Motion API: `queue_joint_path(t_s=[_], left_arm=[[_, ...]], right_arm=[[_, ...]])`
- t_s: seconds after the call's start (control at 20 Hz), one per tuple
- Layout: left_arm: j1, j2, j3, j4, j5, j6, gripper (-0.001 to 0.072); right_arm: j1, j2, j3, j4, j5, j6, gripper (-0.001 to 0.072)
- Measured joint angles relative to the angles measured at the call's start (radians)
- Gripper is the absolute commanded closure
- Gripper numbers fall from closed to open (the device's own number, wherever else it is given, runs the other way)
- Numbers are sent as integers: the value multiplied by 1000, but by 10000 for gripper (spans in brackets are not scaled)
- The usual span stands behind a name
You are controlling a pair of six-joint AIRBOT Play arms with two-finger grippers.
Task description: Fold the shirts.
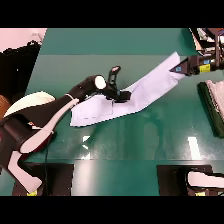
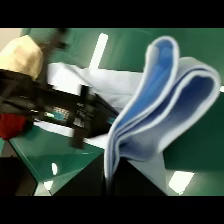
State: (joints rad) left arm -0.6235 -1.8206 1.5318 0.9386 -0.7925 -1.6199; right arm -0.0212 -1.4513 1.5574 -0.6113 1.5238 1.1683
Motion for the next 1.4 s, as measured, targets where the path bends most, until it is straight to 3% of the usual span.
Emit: queue_joint_path(t_s=[0.5,0.7,1.0,1.05,1.2,1.25,1.4], left_arm=[[-15,-50,75,24,-60,5,687],[60,55,94,89,-111,5,686],[279,321,101,311,-252,5,685],[321,370,101,340,-268,5,685],[426,486,101,402,-306,5,685],[454,517,101,420,-316,5,685],[500,571,101,445,-345,5,686]], right_arm=[[231,25,123,18,-68,35,697],[296,24,129,16,-94,37,696],[515,-34,130,18,-194,38,693],[572,-61,130,18,-230,38,675],[737,-153,131,19,-360,31,385],[788,-187,131,20,-408,22,354],[881,-258,131,15,-477,-2,355]])
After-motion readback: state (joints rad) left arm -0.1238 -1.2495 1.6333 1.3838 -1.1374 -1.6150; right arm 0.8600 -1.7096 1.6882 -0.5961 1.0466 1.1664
